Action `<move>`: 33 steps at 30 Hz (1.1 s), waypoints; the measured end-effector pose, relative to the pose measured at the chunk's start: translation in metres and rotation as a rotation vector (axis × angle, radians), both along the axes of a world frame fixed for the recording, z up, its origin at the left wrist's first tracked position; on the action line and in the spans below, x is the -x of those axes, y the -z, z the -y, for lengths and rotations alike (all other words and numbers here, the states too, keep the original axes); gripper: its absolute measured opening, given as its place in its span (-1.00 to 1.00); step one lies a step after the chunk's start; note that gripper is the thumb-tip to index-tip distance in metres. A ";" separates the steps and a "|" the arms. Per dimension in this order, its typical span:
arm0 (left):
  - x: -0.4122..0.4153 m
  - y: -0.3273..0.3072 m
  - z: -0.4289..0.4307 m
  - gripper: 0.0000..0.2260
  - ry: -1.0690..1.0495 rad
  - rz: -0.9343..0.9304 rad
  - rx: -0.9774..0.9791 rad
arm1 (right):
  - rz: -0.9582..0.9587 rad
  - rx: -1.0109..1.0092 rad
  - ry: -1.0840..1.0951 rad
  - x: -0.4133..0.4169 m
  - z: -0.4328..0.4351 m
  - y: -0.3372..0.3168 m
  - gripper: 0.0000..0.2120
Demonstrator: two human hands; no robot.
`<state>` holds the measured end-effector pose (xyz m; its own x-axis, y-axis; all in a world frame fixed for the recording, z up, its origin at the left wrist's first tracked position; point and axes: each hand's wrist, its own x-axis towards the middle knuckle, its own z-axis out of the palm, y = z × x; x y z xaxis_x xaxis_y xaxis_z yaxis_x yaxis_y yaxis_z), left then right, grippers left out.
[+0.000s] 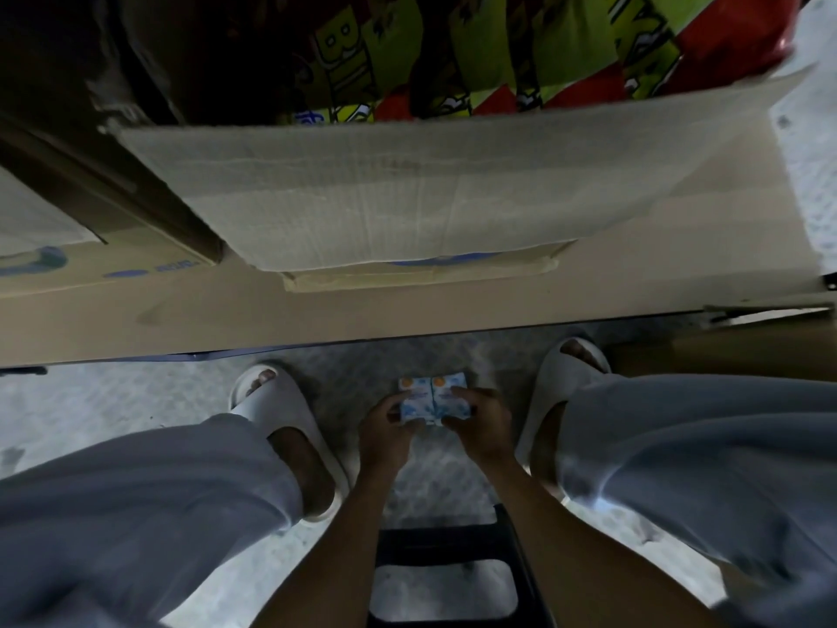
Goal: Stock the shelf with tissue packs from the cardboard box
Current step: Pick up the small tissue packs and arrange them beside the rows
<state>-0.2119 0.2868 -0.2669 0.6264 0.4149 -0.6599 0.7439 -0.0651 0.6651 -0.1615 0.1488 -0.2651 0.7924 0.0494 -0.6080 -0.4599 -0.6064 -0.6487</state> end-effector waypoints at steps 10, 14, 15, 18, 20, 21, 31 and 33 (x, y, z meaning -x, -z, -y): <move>-0.001 -0.004 0.001 -0.61 -0.106 0.007 0.010 | 0.057 0.001 -0.047 -0.002 0.003 -0.006 -0.61; -0.004 -0.013 0.000 -0.59 -0.078 0.004 -0.025 | 0.091 -0.028 -0.026 -0.005 0.002 -0.016 -0.61; -0.006 -0.021 -0.001 -0.59 -0.064 0.022 -0.034 | 0.102 -0.036 -0.026 -0.006 0.002 -0.018 -0.62; -0.008 -0.047 -0.005 -0.61 -0.040 0.081 -0.062 | 0.141 -0.054 -0.022 -0.009 0.000 -0.037 -0.58; -0.007 -0.065 -0.009 -0.60 -0.041 0.130 -0.084 | 0.176 -0.084 -0.004 -0.012 0.001 -0.050 -0.55; -0.007 -0.077 -0.010 -0.60 -0.050 0.152 -0.081 | 0.171 -0.111 0.011 -0.012 0.001 -0.056 -0.55; 0.012 -0.183 -0.015 -0.63 -0.177 0.435 0.022 | 0.353 -0.233 0.020 -0.002 -0.009 -0.159 -0.55; 0.015 -0.205 -0.017 -0.63 -0.189 0.516 -0.015 | 0.425 -0.286 0.023 0.003 -0.012 -0.184 -0.56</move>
<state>-0.2273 0.3040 -0.0617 0.7811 0.5584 -0.2795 0.3206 0.0253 0.9469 -0.1645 0.1613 -0.0815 0.9694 0.1468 -0.1969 -0.1307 -0.3704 -0.9196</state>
